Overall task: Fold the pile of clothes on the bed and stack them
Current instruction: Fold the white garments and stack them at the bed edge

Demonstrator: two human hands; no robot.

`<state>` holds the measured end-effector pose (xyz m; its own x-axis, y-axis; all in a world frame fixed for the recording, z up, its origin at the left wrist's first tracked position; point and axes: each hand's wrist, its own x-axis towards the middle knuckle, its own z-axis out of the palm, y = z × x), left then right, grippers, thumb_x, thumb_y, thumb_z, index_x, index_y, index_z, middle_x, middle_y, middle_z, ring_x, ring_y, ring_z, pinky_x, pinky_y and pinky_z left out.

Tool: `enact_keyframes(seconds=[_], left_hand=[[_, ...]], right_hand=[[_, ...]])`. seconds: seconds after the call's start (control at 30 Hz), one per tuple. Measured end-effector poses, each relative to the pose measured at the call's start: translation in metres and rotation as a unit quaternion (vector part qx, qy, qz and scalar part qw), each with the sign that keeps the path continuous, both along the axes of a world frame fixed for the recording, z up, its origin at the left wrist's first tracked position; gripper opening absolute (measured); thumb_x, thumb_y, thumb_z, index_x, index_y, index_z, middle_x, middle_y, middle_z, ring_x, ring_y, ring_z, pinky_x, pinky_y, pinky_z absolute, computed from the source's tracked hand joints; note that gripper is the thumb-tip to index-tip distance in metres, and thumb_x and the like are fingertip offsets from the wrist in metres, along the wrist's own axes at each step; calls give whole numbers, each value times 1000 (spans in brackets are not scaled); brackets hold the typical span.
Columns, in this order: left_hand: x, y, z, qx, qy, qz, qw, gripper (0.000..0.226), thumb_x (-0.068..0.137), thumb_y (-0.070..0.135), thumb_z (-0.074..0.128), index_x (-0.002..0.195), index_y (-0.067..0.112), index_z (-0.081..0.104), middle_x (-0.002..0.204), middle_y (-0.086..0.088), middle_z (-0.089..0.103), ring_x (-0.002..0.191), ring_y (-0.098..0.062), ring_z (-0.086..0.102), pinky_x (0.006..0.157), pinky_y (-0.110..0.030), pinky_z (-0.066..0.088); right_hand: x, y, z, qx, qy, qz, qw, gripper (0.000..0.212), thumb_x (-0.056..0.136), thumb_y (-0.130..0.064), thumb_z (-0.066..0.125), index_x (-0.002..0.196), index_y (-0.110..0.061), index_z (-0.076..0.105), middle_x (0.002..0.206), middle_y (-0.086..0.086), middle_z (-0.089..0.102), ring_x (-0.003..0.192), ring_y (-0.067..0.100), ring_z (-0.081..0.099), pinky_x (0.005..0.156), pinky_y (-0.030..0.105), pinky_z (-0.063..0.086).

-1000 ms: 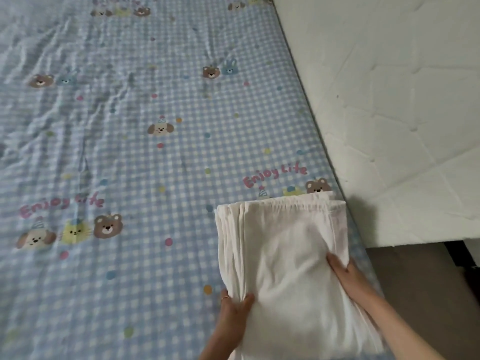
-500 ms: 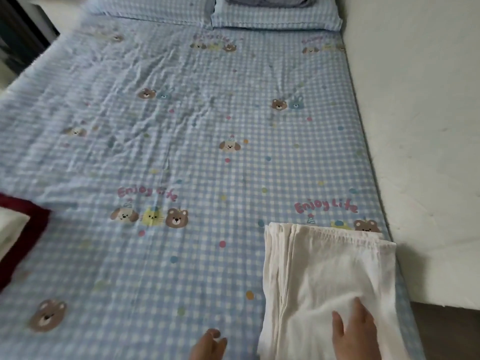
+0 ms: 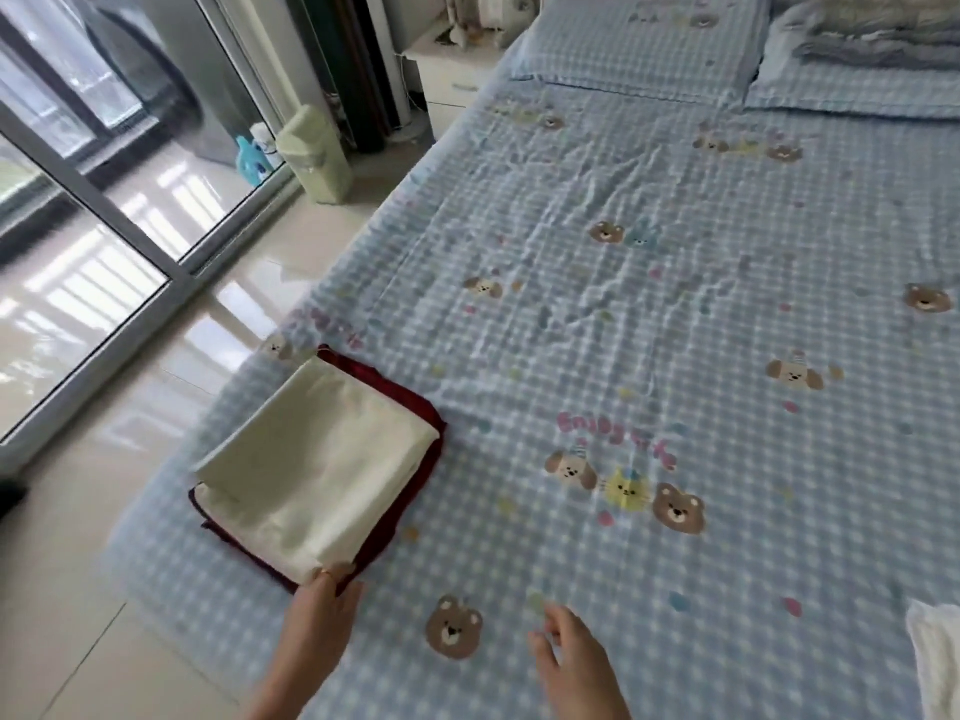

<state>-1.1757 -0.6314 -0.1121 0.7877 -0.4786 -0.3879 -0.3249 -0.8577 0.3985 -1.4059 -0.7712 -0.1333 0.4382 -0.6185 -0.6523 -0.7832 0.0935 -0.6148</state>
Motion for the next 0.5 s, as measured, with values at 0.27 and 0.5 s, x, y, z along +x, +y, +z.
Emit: enact_keyframes(seconds=[0.27,0.5], left_hand=[[236,-31,-32,52,-147,-111,982,72,91,41,54,145,4,26,152,-22,23,142,-35,19,112,-45,25],[320,-36,-86,93,157,-20,983,104,63,76,62,142,14,35,140,-12,40,125,-30,44,104,-44,41]], right_hand=[[263,34,-21,121,-23,-137,983,91,77,-68,51,138,-3,34,138,13,50,127,25,49,104,32,38],[312,32,-59,90,59,-239,965,89,76,-63,63,140,-10,33,127,6,57,118,24,54,90,24,44]])
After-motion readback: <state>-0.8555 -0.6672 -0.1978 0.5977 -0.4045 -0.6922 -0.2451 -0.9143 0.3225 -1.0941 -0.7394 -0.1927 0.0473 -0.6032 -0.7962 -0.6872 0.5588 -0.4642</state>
